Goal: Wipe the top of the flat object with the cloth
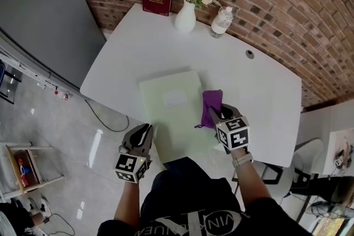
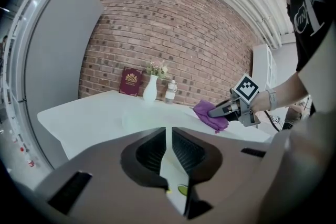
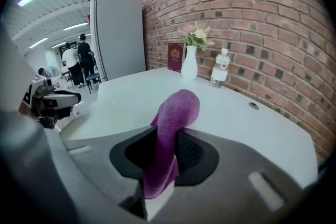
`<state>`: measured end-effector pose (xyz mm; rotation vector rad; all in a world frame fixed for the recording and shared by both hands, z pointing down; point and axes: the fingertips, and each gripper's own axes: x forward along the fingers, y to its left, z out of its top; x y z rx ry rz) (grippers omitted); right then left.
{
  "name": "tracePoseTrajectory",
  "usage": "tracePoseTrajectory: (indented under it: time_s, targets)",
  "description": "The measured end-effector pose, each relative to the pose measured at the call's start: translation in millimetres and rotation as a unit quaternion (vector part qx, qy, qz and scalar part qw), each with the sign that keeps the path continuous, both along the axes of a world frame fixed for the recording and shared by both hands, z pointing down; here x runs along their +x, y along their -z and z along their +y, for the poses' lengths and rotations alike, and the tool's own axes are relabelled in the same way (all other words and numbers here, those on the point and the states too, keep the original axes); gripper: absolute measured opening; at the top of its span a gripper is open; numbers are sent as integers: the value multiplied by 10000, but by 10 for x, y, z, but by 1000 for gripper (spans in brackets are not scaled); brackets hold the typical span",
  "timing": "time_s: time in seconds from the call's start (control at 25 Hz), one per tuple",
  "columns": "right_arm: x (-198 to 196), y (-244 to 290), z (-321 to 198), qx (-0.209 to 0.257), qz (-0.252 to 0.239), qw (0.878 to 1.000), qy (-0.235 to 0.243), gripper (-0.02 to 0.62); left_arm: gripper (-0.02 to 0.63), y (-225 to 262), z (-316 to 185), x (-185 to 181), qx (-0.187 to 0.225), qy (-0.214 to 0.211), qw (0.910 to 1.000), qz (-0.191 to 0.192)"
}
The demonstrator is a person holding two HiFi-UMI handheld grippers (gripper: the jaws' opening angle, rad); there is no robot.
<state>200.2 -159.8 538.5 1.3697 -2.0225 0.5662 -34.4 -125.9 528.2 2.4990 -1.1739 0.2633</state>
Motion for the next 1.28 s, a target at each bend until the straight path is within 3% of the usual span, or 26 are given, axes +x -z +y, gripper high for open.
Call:
tracePoseTrajectory:
  time_s: [0.24,0.4,0.56,0.72,1.0,1.16,1.28]
  targets:
    - [358,155,69,284,140,9985,-441,78,37,-44,10,163,-42,-188,9998,-6]
    - [315,451,103,594,-237,9967,-499,78,37,-48,12,196,-31,-159,9999,-45]
    - [-124,684,151,650,-1065,9920,-167,78,37,-6,17,97,5,11,10000,-71]
    - [-792,718,279,345,-1746,9828,497,78,37,11,87,-125,-18,285,9995,-118]
    - [-1792,431,656,-391,-1943,9674,1575,78,37,7,336,-462,-11,706,9974,-125]
    - [-2142,322,832,-652,-1897,9607,1920,78,37,-24,466,-639,-74,931,9956,-97]
    - [-2233,153,885,-806,-1640,9628,1992,78,37,-55,523,-724,-109,1027,9946,-83]
